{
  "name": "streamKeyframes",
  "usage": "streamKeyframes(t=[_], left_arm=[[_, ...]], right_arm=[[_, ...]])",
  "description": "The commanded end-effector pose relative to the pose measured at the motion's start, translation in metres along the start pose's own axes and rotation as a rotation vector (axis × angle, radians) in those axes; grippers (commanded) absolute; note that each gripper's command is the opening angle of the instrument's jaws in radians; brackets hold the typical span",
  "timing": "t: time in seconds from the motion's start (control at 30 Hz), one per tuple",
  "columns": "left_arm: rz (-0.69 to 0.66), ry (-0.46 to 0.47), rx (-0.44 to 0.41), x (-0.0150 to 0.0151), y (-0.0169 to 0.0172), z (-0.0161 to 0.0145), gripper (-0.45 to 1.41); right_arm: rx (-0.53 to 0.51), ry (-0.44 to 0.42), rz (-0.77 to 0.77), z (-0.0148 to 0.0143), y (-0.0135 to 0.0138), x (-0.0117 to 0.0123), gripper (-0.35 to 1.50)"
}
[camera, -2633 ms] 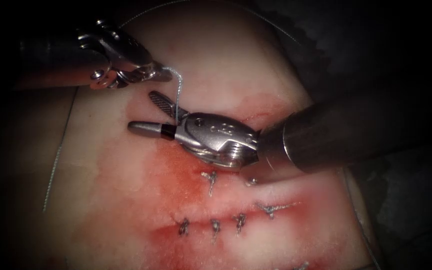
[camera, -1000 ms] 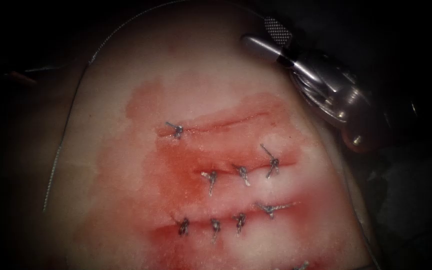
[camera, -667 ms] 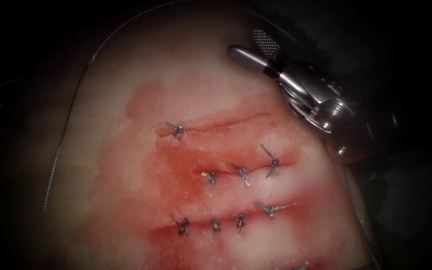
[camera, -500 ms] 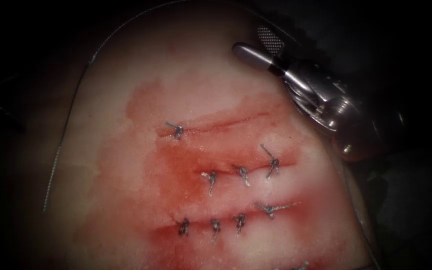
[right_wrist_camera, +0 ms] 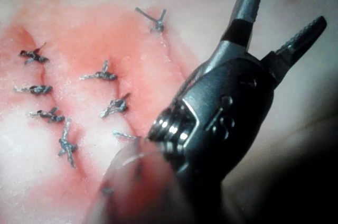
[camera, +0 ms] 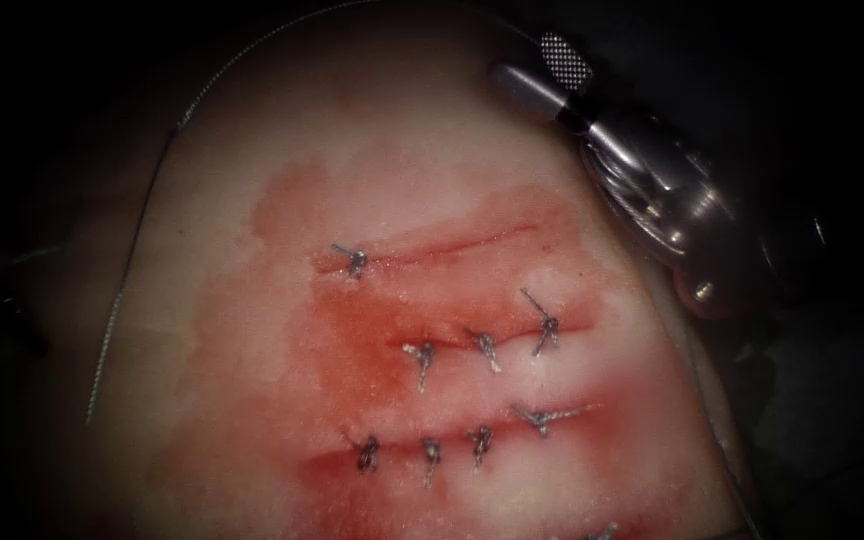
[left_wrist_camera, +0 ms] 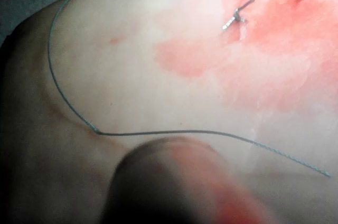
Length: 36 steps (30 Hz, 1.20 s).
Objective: Wound Closure
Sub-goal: Pull the thread using the grippers until the needle is in view
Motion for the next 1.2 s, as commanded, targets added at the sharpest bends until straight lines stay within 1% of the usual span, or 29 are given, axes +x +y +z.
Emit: streamKeyframes(t=[0.03,0.1,0.13,0.17,0.23,0.33,0.37,0.4,0.43,0.47,0.5,0.53,0.6,0.7,0.77,0.9,0.93,0.97,1.0,1.03,1.07,1.1,1.13,1.17,1.2], left_arm=[[-0.002,0.012,-0.004,-0.0007,0.0005,0.0003,1.2],[-0.019,0.044,-0.006,-0.0003,0.0003,0.0009,1.16],[-0.045,0.076,0.008,0.0001,0.0002,0.0018,1.15],[-0.049,0.088,0.024,0.0004,0.0001,0.0025,1.15],[-0.052,0.096,0.043,0.0009,0.0,0.0036,1.13],[-0.058,0.112,0.041,0.0013,0.0002,0.0047,1.13],[-0.066,0.141,0.013,0.0015,0.0006,0.0051,1.2],[-0.06,0.154,-0.012,0.0015,0.0009,0.005,1.21],[-0.052,0.174,-0.08,0.0012,0.0016,0.0044,1.25],[-0.046,0.179,-0.115,0.0011,0.002,0.004,1.26],[-0.042,0.186,-0.147,0.001,0.0024,0.0035,1.26],[-0.018,0.207,-0.215,0.0007,0.0034,0.0023,1.23],[0.023,0.229,-0.264,0.0003,0.0045,0.001,1.11],[0.046,0.245,-0.342,-0.0004,0.006,-0.0009,1.13],[0.057,0.251,-0.36,-0.0007,0.0064,-0.002,1.16],[0.056,0.259,-0.349,-0.0014,0.0059,-0.0033,1.15],[0.08,0.243,-0.343,-0.0021,0.0055,-0.0037,1.13],[0.078,0.239,-0.345,-0.0025,0.0053,-0.0037,1.21],[0.071,0.234,-0.316,-0.0029,0.0047,-0.0036,1.28],[0.023,0.192,-0.212,-0.003,0.0034,-0.0034,1.21],[0.005,0.155,-0.133,-0.0028,0.0024,-0.0033,1.13],[-0.003,0.133,-0.085,-0.0027,0.0017,-0.0033,1.1],[-0.009,0.115,-0.052,-0.0026,0.0011,-0.0032,1.1],[-0.019,0.113,-0.033,-0.0024,0.0004,-0.0032,1.05],[0.015,0.112,-0.016,-0.0023,0.0,-0.0031,0.95]], right_arm=[[-0.004,0.0,0.003,0.0004,0.0004,0.0008,1.41],[-0.004,0.0,0.003,0.0004,0.0004,0.0008,1.41],[-0.004,0.0,0.003,0.0004,0.0004,0.0008,1.43],[-0.004,0.0,0.003,0.0004,0.0004,0.0008,1.43],[-0.004,0.0,0.009,0.0004,0.0004,0.0008,1.43],[-0.003,0.0,0.009,0.0004,0.0005,0.0008,1.43],[-0.002,-0.001,0.014,0.0004,0.0006,0.0008,1.43],[-0.002,-0.001,0.014,0.0004,0.0007,0.0008,1.43],[-0.001,-0.002,0.02,0.0004,0.0008,0.0009,1.43],[-0.001,-0.002,0.02,0.0004,0.0008,0.0009,1.43],[-0.001,-0.002,0.02,0.0004,0.0009,0.0009,1.43],[0.0,-0.002,0.02,0.0004,0.0009,0.0009,1.43],[0.0,-0.002,0.02,0.0005,0.001,0.001,1.43],[0.001,-0.001,0.02,0.0004,0.001,0.001,1.45],[0.001,-0.001,0.02,0.0004,0.0011,0.001,1.45],[0.001,-0.001,0.02,0.0004,0.0011,0.001,1.45],[0.001,-0.001,0.02,0.0004,0.0011,0.001,1.45],[0.001,-0.001,0.02,0.0004,0.0011,0.001,1.45],[0.001,-0.001,0.02,0.0004,0.0011,0.001,1.45],[0.001,-0.001,0.02,0.0004,0.0011,0.001,1.45],[0.001,-0.001,0.02,0.0004,0.0011,0.0011,1.45],[0.001,-0.001,0.02,0.0004,0.0011,0.0011,1.45],[0.002,-0.001,0.02,0.0004,0.0011,0.0011,1.45],[0.002,-0.001,0.02,0.0004,0.0011,0.0011,1.45],[0.002,-0.001,0.02,0.0004,0.0012,0.0011,1.45]])
